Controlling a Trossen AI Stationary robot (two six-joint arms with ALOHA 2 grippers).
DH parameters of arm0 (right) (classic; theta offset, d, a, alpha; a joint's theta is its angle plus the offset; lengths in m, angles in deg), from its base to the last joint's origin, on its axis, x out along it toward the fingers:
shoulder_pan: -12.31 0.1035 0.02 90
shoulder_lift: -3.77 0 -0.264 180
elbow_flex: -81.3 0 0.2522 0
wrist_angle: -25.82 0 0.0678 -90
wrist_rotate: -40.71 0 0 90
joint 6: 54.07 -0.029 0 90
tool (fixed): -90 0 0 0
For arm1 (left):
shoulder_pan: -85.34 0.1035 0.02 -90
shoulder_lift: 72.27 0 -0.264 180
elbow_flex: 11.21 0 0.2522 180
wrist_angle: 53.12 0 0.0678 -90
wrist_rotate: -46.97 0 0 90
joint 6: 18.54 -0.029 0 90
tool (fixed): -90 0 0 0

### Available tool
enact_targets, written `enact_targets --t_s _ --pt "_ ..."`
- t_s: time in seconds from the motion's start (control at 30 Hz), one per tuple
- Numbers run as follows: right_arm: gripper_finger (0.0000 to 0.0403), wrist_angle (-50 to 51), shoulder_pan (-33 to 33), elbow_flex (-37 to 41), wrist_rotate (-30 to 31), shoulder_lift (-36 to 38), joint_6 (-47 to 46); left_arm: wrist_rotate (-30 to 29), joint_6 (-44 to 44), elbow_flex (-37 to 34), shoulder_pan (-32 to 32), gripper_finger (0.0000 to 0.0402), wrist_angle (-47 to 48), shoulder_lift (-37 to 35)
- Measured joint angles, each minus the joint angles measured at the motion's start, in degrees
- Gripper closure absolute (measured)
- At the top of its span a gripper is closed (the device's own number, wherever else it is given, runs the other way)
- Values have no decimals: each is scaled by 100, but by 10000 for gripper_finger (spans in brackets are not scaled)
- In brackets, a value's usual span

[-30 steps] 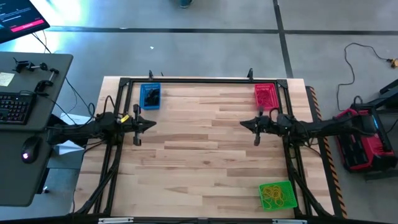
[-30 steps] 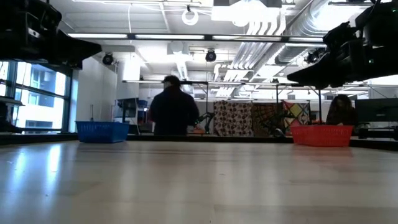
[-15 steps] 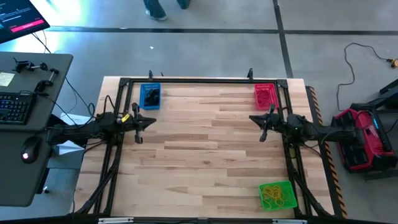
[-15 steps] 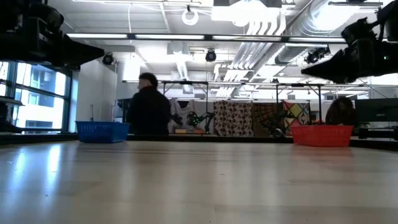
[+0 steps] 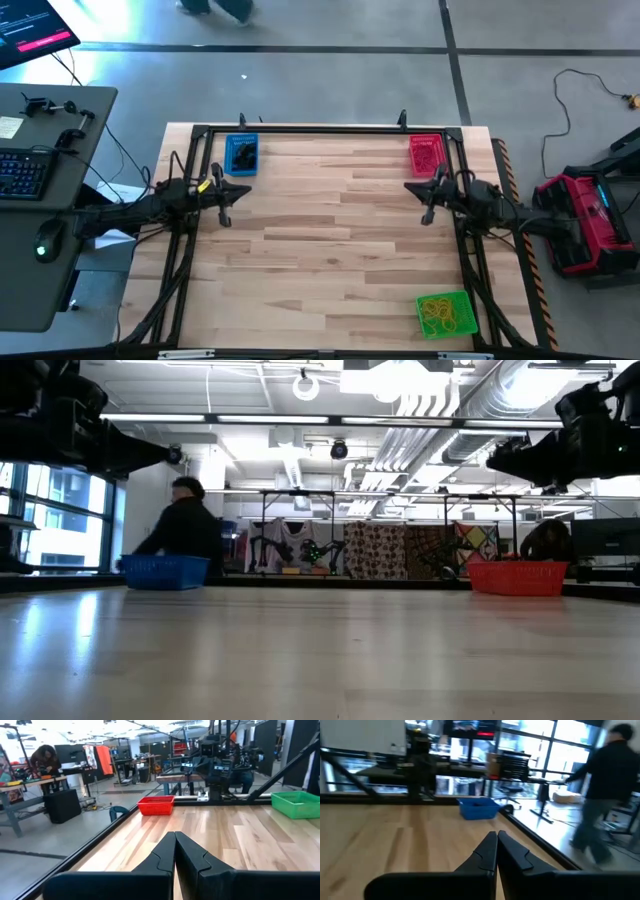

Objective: Sort rubber bands into baskets
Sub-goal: Return to Home Position

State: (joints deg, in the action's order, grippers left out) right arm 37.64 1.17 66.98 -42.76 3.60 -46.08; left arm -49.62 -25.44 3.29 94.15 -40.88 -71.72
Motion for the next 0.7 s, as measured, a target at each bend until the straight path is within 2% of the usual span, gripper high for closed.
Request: enact_targets --t_s 0.23,0.7 --pt "403 0 -438 2 -26 -162 -307 4 299 0 57 401 6 72" --pt "403 4 -453 2 -72 -251 -656 2 184 0 55 401 4 79"
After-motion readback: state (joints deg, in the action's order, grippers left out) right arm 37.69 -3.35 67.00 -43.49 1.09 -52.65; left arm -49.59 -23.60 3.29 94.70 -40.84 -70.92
